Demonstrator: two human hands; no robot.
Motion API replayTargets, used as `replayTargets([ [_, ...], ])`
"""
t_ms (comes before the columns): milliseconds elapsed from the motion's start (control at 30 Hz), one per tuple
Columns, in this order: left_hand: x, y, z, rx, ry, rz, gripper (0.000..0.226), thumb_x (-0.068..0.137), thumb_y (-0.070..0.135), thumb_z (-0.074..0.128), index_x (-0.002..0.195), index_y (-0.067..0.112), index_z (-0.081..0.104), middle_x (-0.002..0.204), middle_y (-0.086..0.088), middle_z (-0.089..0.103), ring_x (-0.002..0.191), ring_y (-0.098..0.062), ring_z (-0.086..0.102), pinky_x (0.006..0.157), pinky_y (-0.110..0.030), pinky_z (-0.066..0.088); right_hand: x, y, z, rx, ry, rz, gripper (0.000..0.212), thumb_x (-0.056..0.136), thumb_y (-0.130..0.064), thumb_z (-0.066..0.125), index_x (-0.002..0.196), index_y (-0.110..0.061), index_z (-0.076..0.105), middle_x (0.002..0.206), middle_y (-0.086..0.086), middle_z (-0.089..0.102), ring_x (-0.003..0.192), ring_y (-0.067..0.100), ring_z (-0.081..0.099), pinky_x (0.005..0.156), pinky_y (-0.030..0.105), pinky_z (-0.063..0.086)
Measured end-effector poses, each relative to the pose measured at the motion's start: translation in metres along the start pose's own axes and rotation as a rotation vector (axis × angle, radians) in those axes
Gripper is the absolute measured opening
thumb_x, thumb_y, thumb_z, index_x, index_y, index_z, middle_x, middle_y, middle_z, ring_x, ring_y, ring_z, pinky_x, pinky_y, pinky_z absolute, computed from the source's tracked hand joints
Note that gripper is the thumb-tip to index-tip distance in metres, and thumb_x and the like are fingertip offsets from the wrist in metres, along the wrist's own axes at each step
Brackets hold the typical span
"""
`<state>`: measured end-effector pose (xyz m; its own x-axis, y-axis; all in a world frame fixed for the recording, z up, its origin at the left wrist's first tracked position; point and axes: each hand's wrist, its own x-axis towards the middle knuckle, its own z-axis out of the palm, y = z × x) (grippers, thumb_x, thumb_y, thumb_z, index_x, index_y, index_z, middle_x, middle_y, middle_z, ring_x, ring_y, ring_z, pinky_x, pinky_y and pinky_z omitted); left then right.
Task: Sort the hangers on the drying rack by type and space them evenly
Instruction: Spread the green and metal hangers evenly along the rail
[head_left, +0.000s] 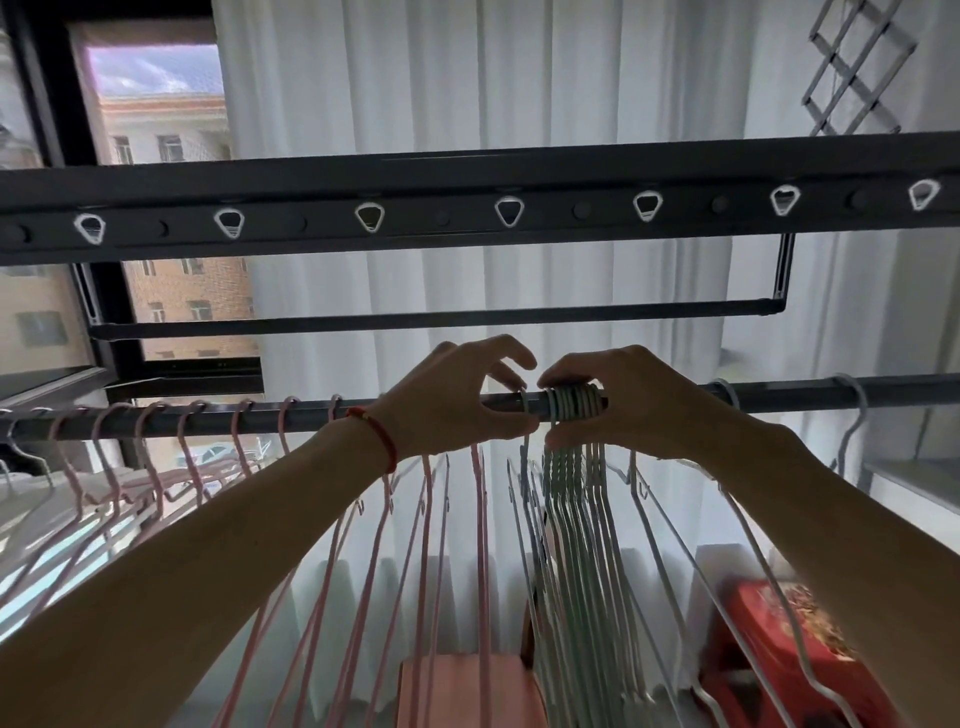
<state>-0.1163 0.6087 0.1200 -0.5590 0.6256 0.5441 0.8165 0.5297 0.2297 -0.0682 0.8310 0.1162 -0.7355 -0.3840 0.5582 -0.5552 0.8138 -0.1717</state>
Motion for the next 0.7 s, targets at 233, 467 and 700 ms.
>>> replayTargets([
  [233, -0.005, -0.004, -0.004, 0.033, -0.004, -0.006, 0.051, 0.079, 0.044, 0.077, 0.122, 0.030, 0.056, 0.112, 0.012, 0.071, 0.102, -0.008, 0.067, 0.092, -0.023, 0.049, -0.001, 0.003, 0.001, -0.006, 0.002, 0.009, 0.052, 0.071, -0.049, 0.084, 0.114, -0.025, 0.067, 0.095, -0.010, 0.070, 0.087, 0.008, 0.065, 0.076, 0.022, 0.052],
  [467, -0.014, -0.010, -0.010, 0.022, 0.015, -0.038, 0.050, 0.077, 0.045, 0.078, 0.120, 0.033, 0.057, 0.111, 0.015, 0.071, 0.100, -0.005, 0.068, 0.086, -0.011, 0.043, 0.000, 0.003, 0.003, 0.018, -0.004, 0.017, 0.052, 0.072, -0.051, 0.082, 0.115, -0.026, 0.066, 0.097, -0.010, 0.069, 0.088, 0.006, 0.063, 0.073, 0.019, 0.048],
  [700, -0.017, -0.011, -0.013, 0.053, 0.015, -0.048, 0.051, 0.078, 0.048, 0.077, 0.122, 0.032, 0.056, 0.117, 0.015, 0.068, 0.104, -0.006, 0.066, 0.086, -0.009, 0.041, -0.001, -0.001, 0.003, 0.021, 0.002, 0.030, 0.052, 0.072, -0.048, 0.083, 0.116, -0.026, 0.067, 0.096, -0.011, 0.069, 0.087, 0.004, 0.062, 0.071, 0.018, 0.047],
])
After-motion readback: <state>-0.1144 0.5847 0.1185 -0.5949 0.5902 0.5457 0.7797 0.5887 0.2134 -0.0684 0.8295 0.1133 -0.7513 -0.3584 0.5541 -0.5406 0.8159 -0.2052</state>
